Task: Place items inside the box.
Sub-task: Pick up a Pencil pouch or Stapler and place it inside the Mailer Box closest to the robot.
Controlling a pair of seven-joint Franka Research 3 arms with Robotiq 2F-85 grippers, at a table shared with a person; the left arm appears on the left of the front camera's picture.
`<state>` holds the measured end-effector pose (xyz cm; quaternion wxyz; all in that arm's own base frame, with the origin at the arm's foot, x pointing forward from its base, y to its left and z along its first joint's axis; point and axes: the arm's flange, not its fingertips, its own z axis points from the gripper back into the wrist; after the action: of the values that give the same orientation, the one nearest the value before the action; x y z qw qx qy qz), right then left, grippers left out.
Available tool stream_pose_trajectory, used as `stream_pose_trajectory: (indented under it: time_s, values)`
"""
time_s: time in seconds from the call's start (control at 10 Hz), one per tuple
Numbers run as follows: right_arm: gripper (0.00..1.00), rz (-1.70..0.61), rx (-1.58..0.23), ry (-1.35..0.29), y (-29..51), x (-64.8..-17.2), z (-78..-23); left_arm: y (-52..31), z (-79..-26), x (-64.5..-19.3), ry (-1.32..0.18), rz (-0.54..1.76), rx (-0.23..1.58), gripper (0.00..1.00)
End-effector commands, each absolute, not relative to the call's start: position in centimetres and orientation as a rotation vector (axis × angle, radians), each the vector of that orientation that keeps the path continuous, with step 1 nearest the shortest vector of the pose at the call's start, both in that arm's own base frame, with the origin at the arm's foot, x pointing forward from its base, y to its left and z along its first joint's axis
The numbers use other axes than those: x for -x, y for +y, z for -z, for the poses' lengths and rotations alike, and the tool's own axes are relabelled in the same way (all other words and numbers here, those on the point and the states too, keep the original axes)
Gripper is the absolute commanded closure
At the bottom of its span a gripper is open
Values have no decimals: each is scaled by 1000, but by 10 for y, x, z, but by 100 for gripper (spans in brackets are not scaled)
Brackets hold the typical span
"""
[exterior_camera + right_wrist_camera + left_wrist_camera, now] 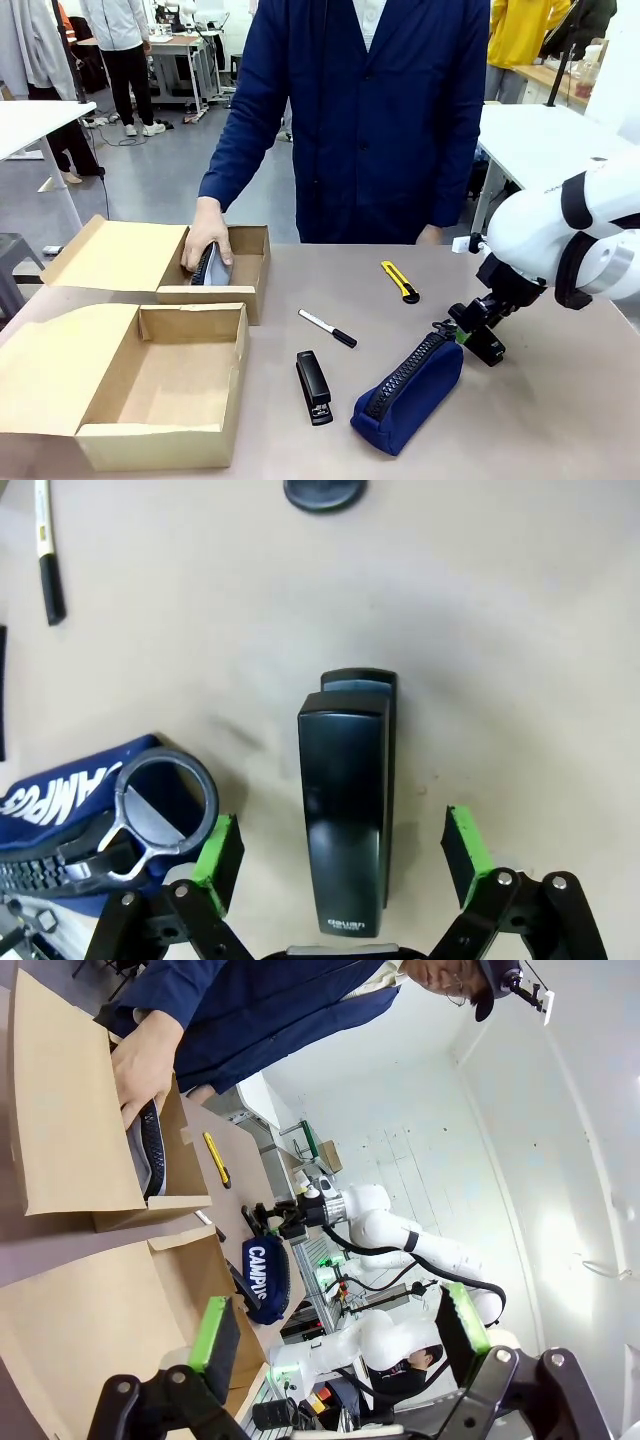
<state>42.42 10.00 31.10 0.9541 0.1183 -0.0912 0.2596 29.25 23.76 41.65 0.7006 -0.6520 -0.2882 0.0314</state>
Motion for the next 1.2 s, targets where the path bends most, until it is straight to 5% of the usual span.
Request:
stream_pose_trajectory:
  time_s: [0.0, 0.1, 0.2, 0.3, 0.4, 0.5, 1.1]
  values:
    - [0, -508, -238, -198, 104, -427, -310, 236, -418, -289, -658, -46, 1458, 0]
    - [60, -505, -226, -176, 104, -427, -309, 236, -418, -289, -658, -46, 1458, 0]
    - [60, -500, -221, -173, 104, -427, -309, 236, -418, -289, -658, -46, 1458, 0]
    - [100, -491, -209, -172, 103, -426, -308, 236, -418, -289, -658, -46, 1458, 0]
    - [65, -483, -205, -176, 104, -425, -308, 236, -418, -289, -658, -46, 1458, 0]
    - [100, -477, -205, -177, 103, -425, -309, 236, -418, -289, -658, -46, 1458, 0]
    - [100, -420, -207, -178, 89, -419, -321, 236, -418, -289, -658, -46, 1458, 0]
